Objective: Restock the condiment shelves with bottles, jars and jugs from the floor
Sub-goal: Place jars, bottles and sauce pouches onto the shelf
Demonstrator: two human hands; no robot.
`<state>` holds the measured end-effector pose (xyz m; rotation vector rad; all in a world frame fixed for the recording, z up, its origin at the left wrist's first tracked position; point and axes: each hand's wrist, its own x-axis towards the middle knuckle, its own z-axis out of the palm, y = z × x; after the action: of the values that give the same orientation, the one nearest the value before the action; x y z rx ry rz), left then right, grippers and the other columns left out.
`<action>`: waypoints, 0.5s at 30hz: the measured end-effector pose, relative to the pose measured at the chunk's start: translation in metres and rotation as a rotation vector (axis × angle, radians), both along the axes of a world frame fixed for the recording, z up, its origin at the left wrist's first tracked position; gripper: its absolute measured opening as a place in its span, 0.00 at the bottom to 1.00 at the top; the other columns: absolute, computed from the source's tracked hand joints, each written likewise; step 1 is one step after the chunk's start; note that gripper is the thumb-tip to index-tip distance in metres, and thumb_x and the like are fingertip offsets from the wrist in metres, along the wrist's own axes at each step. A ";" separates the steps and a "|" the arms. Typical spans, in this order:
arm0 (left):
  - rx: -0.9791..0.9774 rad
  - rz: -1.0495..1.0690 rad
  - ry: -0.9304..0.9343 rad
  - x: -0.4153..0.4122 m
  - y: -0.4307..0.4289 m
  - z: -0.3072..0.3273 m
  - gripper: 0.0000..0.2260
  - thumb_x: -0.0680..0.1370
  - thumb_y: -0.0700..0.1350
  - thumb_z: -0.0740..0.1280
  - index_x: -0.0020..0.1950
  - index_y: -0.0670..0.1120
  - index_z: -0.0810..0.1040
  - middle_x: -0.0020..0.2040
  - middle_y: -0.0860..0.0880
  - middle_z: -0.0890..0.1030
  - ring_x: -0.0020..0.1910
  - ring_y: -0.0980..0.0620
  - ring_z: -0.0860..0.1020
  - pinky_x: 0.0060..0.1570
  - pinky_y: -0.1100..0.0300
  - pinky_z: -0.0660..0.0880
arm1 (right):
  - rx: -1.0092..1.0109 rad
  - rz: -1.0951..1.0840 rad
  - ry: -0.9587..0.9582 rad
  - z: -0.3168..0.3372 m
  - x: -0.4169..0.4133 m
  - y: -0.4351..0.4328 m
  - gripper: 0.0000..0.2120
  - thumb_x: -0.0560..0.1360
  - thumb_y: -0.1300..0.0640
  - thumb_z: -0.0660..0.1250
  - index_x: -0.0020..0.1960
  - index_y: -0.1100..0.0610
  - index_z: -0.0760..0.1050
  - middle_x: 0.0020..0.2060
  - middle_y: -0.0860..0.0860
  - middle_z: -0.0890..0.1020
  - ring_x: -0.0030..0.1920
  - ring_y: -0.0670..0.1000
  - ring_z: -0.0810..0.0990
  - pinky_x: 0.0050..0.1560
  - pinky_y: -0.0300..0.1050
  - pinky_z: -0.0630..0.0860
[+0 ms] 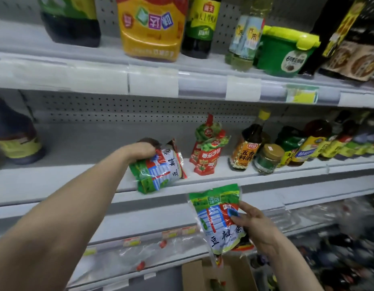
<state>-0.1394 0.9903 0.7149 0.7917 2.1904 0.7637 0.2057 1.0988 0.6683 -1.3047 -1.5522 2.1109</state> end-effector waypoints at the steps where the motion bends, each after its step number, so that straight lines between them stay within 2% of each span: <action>1: -0.091 -0.125 0.147 -0.003 0.006 0.000 0.10 0.78 0.33 0.58 0.48 0.40 0.78 0.48 0.39 0.82 0.41 0.45 0.80 0.37 0.63 0.72 | 0.003 -0.011 -0.007 -0.001 -0.001 0.000 0.22 0.74 0.74 0.66 0.66 0.60 0.76 0.50 0.65 0.85 0.51 0.65 0.85 0.51 0.58 0.81; 2: -0.146 -0.212 0.306 -0.007 0.013 -0.004 0.12 0.79 0.35 0.57 0.58 0.40 0.78 0.56 0.39 0.81 0.48 0.44 0.79 0.43 0.61 0.72 | 0.007 -0.023 -0.014 -0.001 -0.001 0.000 0.23 0.74 0.74 0.66 0.67 0.60 0.75 0.50 0.65 0.85 0.52 0.66 0.84 0.51 0.58 0.82; 3: -0.144 -0.241 0.464 -0.009 0.018 -0.010 0.16 0.80 0.37 0.58 0.66 0.45 0.76 0.61 0.41 0.79 0.52 0.44 0.78 0.50 0.59 0.73 | 0.013 -0.033 -0.019 -0.001 -0.002 -0.001 0.23 0.74 0.74 0.66 0.67 0.61 0.75 0.50 0.65 0.85 0.52 0.66 0.84 0.50 0.58 0.82; 5: -0.046 -0.220 0.781 -0.002 0.023 -0.019 0.23 0.80 0.40 0.61 0.73 0.58 0.70 0.66 0.45 0.75 0.59 0.43 0.74 0.59 0.53 0.72 | 0.034 -0.039 -0.019 0.000 -0.004 -0.002 0.23 0.74 0.74 0.66 0.67 0.62 0.75 0.49 0.65 0.85 0.49 0.65 0.85 0.46 0.54 0.82; 6: -0.018 -0.206 0.896 0.003 0.026 -0.024 0.24 0.80 0.44 0.63 0.74 0.60 0.68 0.67 0.46 0.73 0.62 0.42 0.72 0.61 0.51 0.71 | 0.042 -0.042 -0.020 0.000 -0.006 -0.003 0.23 0.73 0.74 0.66 0.67 0.62 0.75 0.49 0.65 0.85 0.48 0.64 0.85 0.44 0.52 0.82; 7: -0.015 -0.207 0.950 0.010 0.028 -0.029 0.23 0.79 0.50 0.65 0.74 0.60 0.67 0.66 0.46 0.74 0.63 0.41 0.71 0.60 0.50 0.71 | 0.045 -0.043 -0.018 0.001 -0.008 -0.004 0.23 0.73 0.75 0.67 0.67 0.63 0.75 0.48 0.65 0.85 0.46 0.63 0.86 0.42 0.51 0.82; 9: -0.089 -0.258 0.884 0.028 0.028 -0.044 0.27 0.77 0.65 0.61 0.75 0.61 0.66 0.64 0.46 0.75 0.60 0.42 0.74 0.54 0.51 0.76 | 0.041 -0.039 -0.020 0.003 -0.013 -0.006 0.22 0.73 0.74 0.67 0.66 0.62 0.75 0.48 0.64 0.85 0.46 0.62 0.86 0.39 0.50 0.82; 11: -0.238 -0.366 0.864 0.045 0.022 -0.059 0.32 0.75 0.71 0.58 0.77 0.63 0.59 0.68 0.46 0.70 0.62 0.41 0.71 0.51 0.51 0.75 | 0.026 -0.035 -0.017 0.003 -0.019 -0.008 0.22 0.74 0.75 0.66 0.66 0.61 0.75 0.49 0.64 0.85 0.49 0.63 0.85 0.42 0.52 0.83; 13: -0.316 -0.438 0.912 0.054 0.019 -0.065 0.29 0.78 0.64 0.61 0.77 0.65 0.56 0.75 0.47 0.62 0.66 0.40 0.65 0.55 0.48 0.73 | 0.017 -0.030 -0.012 0.004 -0.024 -0.010 0.23 0.74 0.75 0.66 0.67 0.61 0.75 0.50 0.64 0.85 0.51 0.64 0.85 0.46 0.53 0.82; 15: -0.297 -0.475 0.931 0.050 0.017 -0.062 0.27 0.81 0.49 0.63 0.76 0.65 0.58 0.78 0.50 0.58 0.68 0.39 0.63 0.59 0.45 0.71 | 0.013 -0.020 -0.011 0.005 -0.027 -0.011 0.23 0.74 0.75 0.65 0.67 0.60 0.75 0.50 0.64 0.85 0.49 0.61 0.85 0.46 0.52 0.82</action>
<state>-0.0899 1.0077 0.6530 1.6440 2.6031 -0.2442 0.1784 1.0876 0.6729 -1.3243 -1.5481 2.0824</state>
